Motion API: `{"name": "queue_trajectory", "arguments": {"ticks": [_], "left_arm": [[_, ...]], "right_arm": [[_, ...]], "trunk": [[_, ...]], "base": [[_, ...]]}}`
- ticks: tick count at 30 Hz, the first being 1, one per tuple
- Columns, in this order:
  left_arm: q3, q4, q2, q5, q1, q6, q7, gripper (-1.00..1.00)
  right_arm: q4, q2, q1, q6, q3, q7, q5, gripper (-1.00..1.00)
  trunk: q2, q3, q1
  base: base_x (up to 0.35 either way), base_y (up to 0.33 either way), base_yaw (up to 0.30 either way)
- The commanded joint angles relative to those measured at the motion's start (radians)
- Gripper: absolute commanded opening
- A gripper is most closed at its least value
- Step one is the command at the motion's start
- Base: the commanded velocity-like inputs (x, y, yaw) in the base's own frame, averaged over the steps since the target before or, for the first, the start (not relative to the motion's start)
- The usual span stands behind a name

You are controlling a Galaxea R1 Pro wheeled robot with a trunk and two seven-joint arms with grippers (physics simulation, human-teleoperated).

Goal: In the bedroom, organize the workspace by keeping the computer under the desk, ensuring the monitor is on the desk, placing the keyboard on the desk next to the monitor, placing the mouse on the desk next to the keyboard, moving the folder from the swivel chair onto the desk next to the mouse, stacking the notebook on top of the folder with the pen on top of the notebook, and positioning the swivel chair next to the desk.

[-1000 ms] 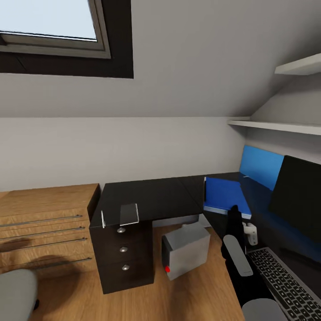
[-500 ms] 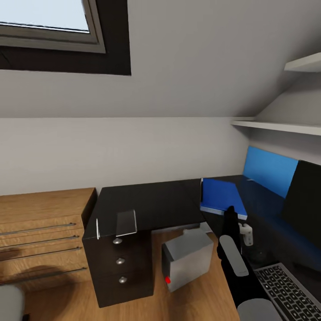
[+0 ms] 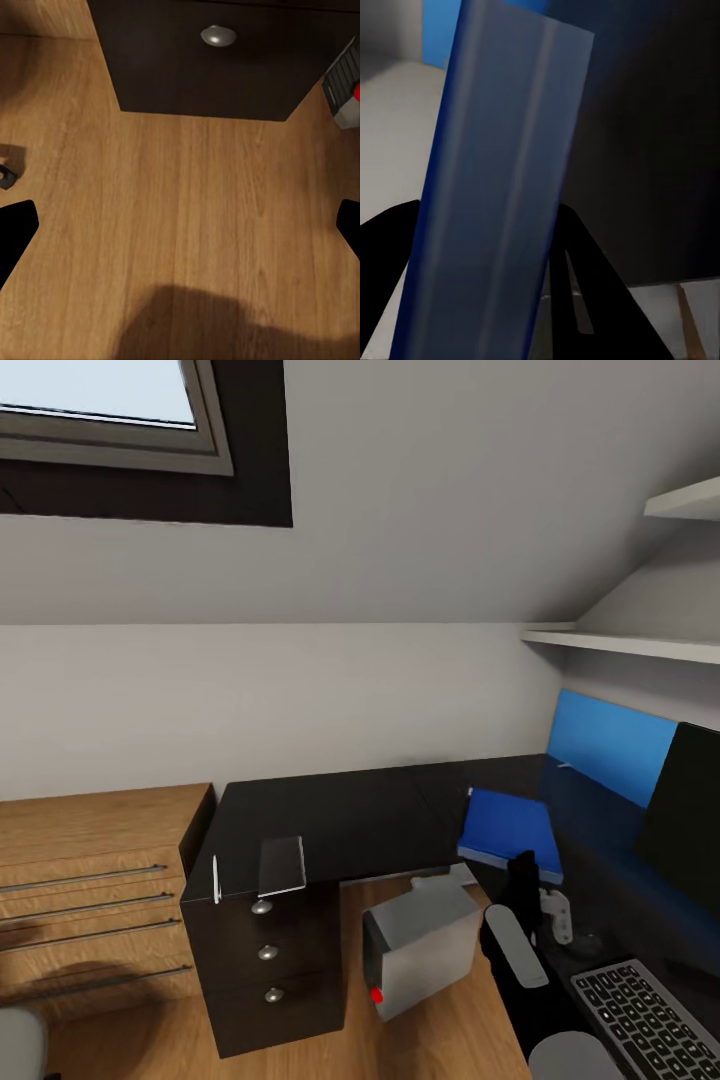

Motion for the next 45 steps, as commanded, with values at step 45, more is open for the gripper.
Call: {"name": "queue_trajectory", "arguments": {"ticks": [45], "left_arm": [[-0.01, -0.003, -0.002, -0.01, -0.001, 0.003, -0.028, 1.0]], "right_arm": [[0.067, 0.006, -0.01, -0.163, 0.002, 0.151, 0.003, -1.0]], "trunk": [[-0.001, -0.001, 0.0]], "base": [[0.036, 0.0, 0.0]]}}
